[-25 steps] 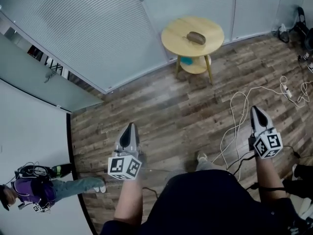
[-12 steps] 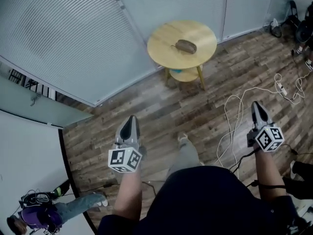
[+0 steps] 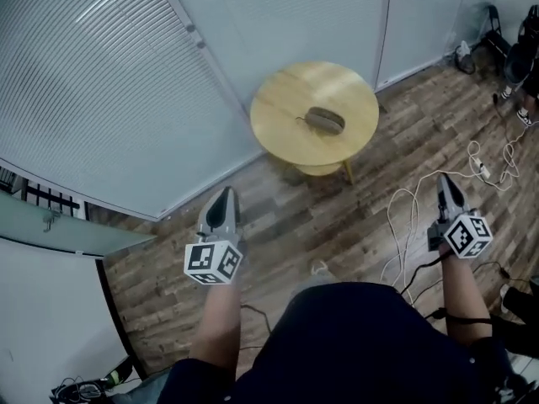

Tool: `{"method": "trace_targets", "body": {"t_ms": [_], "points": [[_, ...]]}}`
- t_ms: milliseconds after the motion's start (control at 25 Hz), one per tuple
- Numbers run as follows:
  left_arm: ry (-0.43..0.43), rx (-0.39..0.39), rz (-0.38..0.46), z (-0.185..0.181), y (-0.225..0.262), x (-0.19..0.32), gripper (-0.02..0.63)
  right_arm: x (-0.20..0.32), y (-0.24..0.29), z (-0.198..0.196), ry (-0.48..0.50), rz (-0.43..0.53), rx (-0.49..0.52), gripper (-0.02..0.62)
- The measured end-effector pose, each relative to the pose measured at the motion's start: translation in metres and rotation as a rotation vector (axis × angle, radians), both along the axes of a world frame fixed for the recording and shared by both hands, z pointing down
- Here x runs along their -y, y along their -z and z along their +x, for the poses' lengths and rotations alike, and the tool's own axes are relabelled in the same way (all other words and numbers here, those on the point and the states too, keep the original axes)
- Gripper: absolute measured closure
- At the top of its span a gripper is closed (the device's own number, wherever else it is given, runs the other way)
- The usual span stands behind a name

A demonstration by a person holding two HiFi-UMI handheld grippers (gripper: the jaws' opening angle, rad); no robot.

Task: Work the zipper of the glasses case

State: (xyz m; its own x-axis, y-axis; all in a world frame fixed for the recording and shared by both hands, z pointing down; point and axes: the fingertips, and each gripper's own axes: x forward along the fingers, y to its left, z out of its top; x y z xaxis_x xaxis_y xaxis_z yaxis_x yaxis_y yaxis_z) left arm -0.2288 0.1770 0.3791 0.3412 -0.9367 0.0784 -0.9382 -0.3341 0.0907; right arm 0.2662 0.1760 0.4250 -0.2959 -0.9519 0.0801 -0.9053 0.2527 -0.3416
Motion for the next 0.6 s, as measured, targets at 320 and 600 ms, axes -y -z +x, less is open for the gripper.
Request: {"method": "trace_targets", "body": {"t_ms": [320, 600], "points": [[-0.029, -0.031, -0.045, -0.031, -0.026, 0.125, 0.603, 0.103, 0.003, -0.086, 0.123, 0.035, -0.06, 0.589], [0.008, -0.006, -0.047, -0.038, -0.034, 0.191, 0.603, 0.201, -0.024, -0.092, 0.2, -0.014, -0.109, 0.589]]}}
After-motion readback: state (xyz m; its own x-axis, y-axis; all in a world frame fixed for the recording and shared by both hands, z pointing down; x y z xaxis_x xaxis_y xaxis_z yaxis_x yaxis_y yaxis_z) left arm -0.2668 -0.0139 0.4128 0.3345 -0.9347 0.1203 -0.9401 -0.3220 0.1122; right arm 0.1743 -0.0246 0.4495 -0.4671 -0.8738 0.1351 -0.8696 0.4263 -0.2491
